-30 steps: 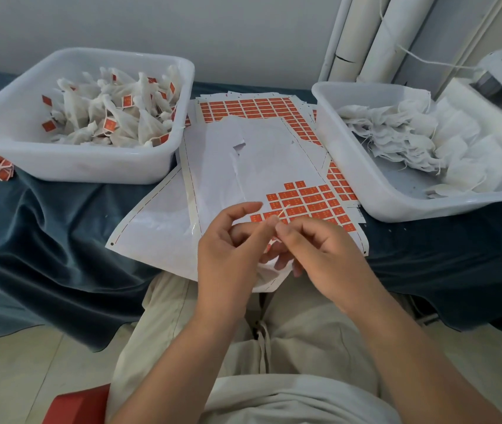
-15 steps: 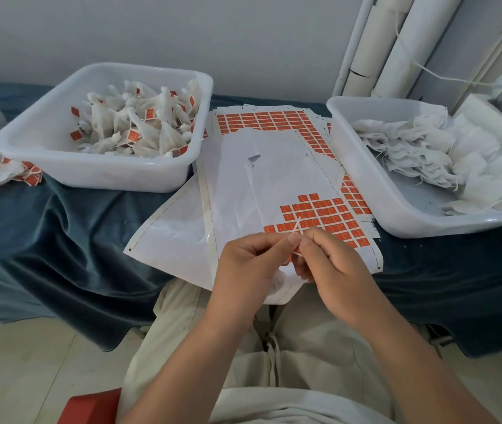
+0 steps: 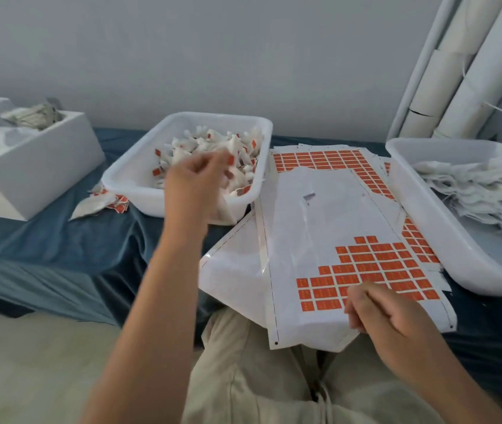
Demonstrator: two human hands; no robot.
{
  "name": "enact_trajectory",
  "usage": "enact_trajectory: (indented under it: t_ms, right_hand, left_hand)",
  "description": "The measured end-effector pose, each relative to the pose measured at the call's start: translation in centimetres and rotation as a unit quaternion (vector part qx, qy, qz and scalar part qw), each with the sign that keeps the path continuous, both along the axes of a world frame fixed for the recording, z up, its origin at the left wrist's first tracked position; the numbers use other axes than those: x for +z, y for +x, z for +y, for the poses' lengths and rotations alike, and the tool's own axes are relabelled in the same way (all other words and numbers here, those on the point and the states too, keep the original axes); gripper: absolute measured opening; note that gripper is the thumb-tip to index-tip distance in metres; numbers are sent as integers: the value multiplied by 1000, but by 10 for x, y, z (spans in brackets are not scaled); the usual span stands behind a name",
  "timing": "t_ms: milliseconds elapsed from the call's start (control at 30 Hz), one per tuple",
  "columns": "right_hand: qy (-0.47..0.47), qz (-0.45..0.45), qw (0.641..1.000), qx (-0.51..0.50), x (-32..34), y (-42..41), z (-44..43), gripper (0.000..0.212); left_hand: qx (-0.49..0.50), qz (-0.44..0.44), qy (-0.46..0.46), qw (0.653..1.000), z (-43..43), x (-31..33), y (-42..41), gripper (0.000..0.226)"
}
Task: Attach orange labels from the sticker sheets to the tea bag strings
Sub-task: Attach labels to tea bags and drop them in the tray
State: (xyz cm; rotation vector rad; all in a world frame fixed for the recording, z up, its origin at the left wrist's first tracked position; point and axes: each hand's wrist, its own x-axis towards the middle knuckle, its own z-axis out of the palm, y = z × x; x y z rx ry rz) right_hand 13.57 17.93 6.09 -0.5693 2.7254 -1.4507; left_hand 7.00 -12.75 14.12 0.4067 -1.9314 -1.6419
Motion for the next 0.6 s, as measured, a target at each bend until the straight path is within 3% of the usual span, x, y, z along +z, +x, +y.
enact_trajectory:
  t_ms: [67, 167, 267, 333, 433, 533, 600]
  right_hand:
    - [16, 8, 1000, 9, -1, 0, -1, 41]
    - [34, 14, 999, 14, -3, -1, 0, 42]
    - [51, 16, 998, 15, -5, -3, 1, 42]
    - [59, 23, 998, 13, -4, -4, 4, 42]
    - [59, 47, 997, -4, 3, -8, 11, 38]
    - [47, 61, 997, -23, 12, -10, 19, 40]
    - [42, 63, 996, -45, 22, -12, 27, 38]
  left_hand:
    - [28, -6, -22, 999, -39, 18, -29, 24]
    - [71, -98, -88, 989, -86, 23, -75, 35]
    - [60, -198, -140, 968, -108, 12, -105, 37]
    - [52, -219, -160, 961, -116, 5, -111, 38]
    - [66, -178, -187, 964, -128, 5, -106, 33]
    - [107, -100, -199, 969, -131, 7, -91, 48]
    - [141, -32, -197, 970, -122, 6, -78, 47]
